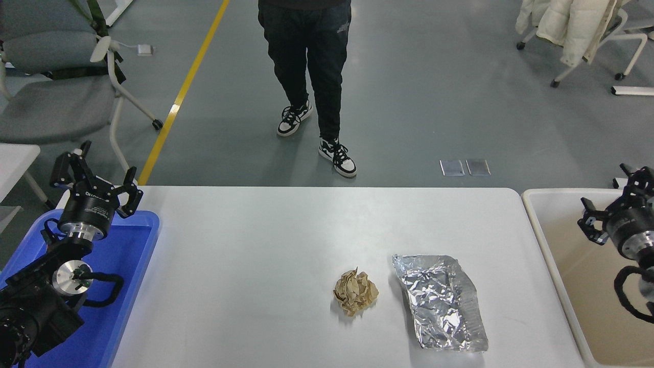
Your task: Clean the table surface
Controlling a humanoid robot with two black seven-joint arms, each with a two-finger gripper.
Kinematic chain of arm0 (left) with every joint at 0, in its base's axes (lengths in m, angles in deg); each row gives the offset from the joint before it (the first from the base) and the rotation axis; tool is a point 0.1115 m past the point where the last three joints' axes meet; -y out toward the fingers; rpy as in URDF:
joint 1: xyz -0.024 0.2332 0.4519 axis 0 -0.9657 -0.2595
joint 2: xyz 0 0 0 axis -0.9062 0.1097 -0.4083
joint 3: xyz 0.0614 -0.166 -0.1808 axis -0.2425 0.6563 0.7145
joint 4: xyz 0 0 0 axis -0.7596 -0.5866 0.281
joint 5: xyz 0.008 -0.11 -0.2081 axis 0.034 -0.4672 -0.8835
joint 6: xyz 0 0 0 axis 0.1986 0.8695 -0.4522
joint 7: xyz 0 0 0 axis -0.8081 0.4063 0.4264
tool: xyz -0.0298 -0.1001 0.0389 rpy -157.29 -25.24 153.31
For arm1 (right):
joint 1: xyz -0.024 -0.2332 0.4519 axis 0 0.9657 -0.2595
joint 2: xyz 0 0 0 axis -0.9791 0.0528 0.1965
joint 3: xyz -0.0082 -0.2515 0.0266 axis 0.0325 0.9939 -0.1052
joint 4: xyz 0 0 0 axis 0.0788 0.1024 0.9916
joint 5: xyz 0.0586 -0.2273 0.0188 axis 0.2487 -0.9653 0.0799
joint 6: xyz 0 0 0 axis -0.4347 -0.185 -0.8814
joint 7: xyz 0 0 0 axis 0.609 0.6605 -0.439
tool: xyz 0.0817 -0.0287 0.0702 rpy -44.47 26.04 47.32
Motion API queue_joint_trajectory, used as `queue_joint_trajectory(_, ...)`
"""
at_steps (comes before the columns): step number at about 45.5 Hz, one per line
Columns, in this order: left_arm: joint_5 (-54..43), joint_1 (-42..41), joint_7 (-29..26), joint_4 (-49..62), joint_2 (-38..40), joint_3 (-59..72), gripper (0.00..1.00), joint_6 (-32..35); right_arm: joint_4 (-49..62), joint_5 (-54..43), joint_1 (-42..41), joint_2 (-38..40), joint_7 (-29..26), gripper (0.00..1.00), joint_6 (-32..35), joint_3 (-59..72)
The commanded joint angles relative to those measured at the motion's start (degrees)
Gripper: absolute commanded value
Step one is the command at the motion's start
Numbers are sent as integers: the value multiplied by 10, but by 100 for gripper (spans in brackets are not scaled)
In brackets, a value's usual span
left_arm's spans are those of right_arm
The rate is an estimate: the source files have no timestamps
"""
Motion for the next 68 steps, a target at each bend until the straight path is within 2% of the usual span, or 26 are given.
queue_joint_trajectory(1, 0, 0, 0, 0, 0, 0, 100, 0, -37, -62, 18, -71, 52, 99, 28, -43)
queue_joint_trajectory(11, 0, 0, 0, 0, 0, 0, 100, 0, -31, -73, 9, -103, 69, 99, -24, -41)
queue_joint_trajectory(29, 0, -1, 0, 0, 0, 0, 100, 0, -31, -85, 6, -101, 62, 99, -35, 2)
queue_joint_trajectory(39, 0, -1, 0, 0, 0, 0, 100, 0, -70, -80, 2, -79, -23, 99, -63, 25)
queue_joint_trajectory(46, 0, 0, 0, 0, 0, 0, 100, 0, -181, -93, 25, 7, -46, 100, -81, 86)
queue_joint_trajectory(54, 0, 0, 0, 0, 0, 0, 100, 0, -203, -102, 3, 88, -78, 99, -89, 150)
queue_joint_trajectory(60, 1, 0, 0, 0, 0, 0, 100, -1, -247, -126, 8, 117, -156, 99, -100, 177)
queue_joint_trajectory(68, 1, 0, 0, 0, 0, 0, 100, -1, -324, -125, -42, 165, -233, 100, -193, 239)
